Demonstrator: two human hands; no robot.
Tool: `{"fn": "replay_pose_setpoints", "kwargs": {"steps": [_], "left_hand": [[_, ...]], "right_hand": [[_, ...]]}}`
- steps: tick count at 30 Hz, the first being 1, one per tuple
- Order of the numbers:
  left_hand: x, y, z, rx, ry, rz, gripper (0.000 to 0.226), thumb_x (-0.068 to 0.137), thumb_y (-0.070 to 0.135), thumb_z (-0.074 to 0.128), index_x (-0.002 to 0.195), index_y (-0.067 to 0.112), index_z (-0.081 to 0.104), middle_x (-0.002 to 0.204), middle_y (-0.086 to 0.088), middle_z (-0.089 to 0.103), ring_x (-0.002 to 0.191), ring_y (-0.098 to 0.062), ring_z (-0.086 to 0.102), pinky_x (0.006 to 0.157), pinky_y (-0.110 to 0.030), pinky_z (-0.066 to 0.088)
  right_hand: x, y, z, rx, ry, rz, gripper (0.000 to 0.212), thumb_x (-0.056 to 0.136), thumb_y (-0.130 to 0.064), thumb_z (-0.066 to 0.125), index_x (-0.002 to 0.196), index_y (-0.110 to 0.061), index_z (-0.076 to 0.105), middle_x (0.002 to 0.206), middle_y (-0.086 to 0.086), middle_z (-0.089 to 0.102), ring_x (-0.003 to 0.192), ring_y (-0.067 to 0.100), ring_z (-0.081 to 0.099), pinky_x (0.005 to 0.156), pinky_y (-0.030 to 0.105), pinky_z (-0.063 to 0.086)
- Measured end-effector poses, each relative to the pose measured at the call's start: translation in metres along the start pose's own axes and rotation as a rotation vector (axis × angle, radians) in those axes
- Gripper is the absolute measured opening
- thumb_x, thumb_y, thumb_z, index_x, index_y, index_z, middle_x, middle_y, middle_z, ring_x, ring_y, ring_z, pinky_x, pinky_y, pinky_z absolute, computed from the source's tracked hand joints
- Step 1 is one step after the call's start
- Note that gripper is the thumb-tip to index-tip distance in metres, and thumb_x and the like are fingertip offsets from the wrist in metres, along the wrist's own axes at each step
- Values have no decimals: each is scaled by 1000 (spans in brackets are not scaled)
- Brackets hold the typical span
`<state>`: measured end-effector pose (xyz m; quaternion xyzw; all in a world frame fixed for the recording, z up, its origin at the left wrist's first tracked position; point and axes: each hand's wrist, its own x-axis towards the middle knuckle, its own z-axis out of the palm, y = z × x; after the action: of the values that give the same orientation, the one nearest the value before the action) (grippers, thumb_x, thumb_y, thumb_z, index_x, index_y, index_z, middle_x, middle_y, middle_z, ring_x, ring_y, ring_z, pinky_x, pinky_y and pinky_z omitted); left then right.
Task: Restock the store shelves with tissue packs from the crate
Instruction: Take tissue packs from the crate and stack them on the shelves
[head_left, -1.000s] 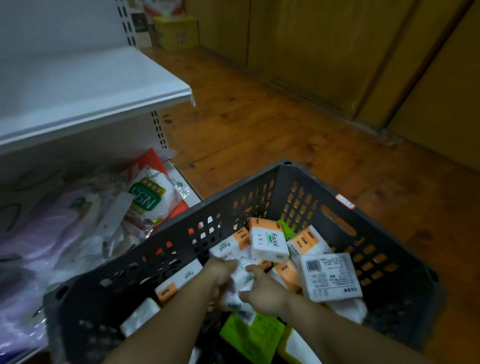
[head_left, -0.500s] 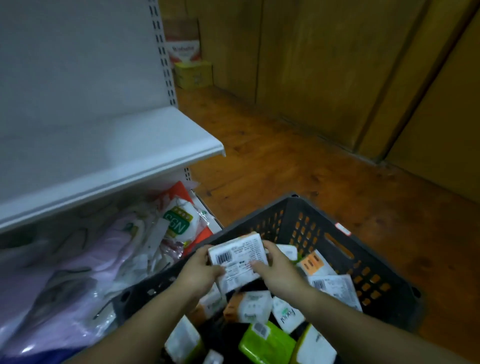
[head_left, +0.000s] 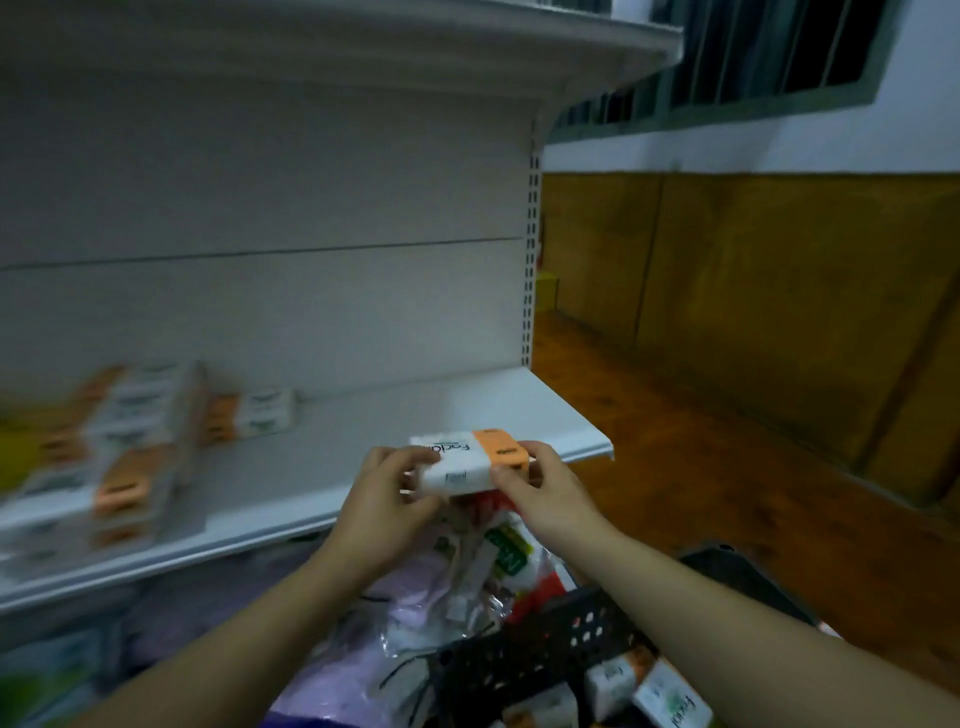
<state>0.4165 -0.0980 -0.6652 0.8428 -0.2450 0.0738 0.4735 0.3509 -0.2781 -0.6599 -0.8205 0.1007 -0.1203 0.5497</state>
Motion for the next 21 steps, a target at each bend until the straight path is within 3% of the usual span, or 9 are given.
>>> {"fn": "replay_pose_setpoints", "kwargs": {"steps": [4,7,9,14,18,21], "left_hand": [[-9,-14,-40,76,93,0,31,80,3,67,95,28,57,98,10,43,88,0,54,75,-2,43],[-17,-34,-63,151,116,-66,29,82,4,65,96,28,56,103,2,46,92,-11,56,86,-21,49],[-22,-49,-74,231,125,-116,27,84,8,63,97,30,57,106,0,48,93,-17,59,87,-29,49],[-26,-83,-94,482,117,-190,25,90,15,54,114,21,58,108,0,48,101,-22,56,75,-22,34],[-22,-98,-106,789,168,-83,24,83,11,57,105,14,64,104,-6,55,96,-27,56,75,-30,44],[-16,-91,-109,898,124,-102,32,89,17,49,120,21,52,118,-1,51,111,-23,49,89,-33,42]], "right_hand": [[10,-21,41,-39,-30,-76,28,90,-28,60,112,-34,44,101,-18,56,94,9,56,87,32,49],[18,-26,76,-154,-74,-126,31,92,-20,57,121,-25,49,109,-10,56,98,10,54,84,23,43],[27,-24,100,-256,-89,-167,32,91,-18,55,123,-19,51,117,-1,56,106,17,55,88,25,42],[43,-20,152,-427,-79,-280,32,90,-18,48,122,-22,51,117,4,58,109,28,53,90,36,44],[55,-26,178,-546,-114,-391,33,94,-22,42,126,-29,44,115,4,59,104,30,54,84,37,46],[64,-31,191,-589,-152,-431,30,96,-26,40,125,-25,47,119,4,59,108,29,50,89,38,46]]}}
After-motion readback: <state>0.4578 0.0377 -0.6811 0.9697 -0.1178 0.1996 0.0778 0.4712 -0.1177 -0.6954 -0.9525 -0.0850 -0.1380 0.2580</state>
